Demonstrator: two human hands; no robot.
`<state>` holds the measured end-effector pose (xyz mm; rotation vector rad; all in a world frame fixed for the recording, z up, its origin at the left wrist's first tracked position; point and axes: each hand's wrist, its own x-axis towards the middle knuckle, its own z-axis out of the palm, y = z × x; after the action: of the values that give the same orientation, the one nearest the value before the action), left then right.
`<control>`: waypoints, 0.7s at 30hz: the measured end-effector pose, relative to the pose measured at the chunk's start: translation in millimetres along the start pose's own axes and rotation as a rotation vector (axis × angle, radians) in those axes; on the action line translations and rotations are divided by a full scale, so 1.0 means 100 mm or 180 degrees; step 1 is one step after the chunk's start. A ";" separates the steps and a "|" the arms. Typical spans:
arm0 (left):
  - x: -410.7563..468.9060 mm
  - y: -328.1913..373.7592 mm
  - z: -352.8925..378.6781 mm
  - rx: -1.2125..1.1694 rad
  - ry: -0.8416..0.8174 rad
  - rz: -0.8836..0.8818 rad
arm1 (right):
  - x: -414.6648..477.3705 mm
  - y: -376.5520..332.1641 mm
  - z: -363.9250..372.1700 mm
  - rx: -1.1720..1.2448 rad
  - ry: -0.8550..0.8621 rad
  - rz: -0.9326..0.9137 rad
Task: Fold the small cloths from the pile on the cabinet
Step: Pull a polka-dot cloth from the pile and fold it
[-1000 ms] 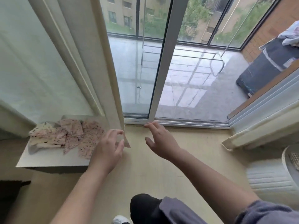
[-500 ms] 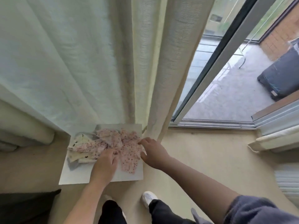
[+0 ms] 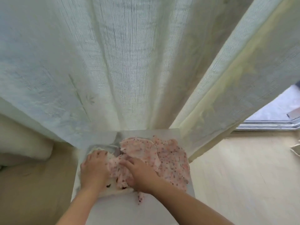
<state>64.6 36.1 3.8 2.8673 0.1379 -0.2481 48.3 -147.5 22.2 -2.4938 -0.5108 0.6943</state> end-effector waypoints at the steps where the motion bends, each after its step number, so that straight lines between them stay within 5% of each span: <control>1: 0.06 -0.07 0.14 -0.0040 0.0172 0.0020 | 0.13 0.07 0.10 -0.0072 0.0084 -0.0065; 5: 0.19 -0.20 0.50 -0.0404 0.1061 0.0171 | 0.45 0.26 0.23 -0.0133 0.0797 -0.0392; 11: 0.13 -0.20 0.61 -0.1358 0.1953 0.0387 | 0.54 0.53 0.10 0.0957 0.1161 -0.0231; 21: 0.18 -0.29 0.70 -0.0589 0.2464 0.0923 | 0.55 0.61 0.15 0.1125 0.1444 -0.0267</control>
<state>68.0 46.8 -72.9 2.5888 -0.1093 0.8807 96.8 -165.6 -42.8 -2.1825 -0.2903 0.1527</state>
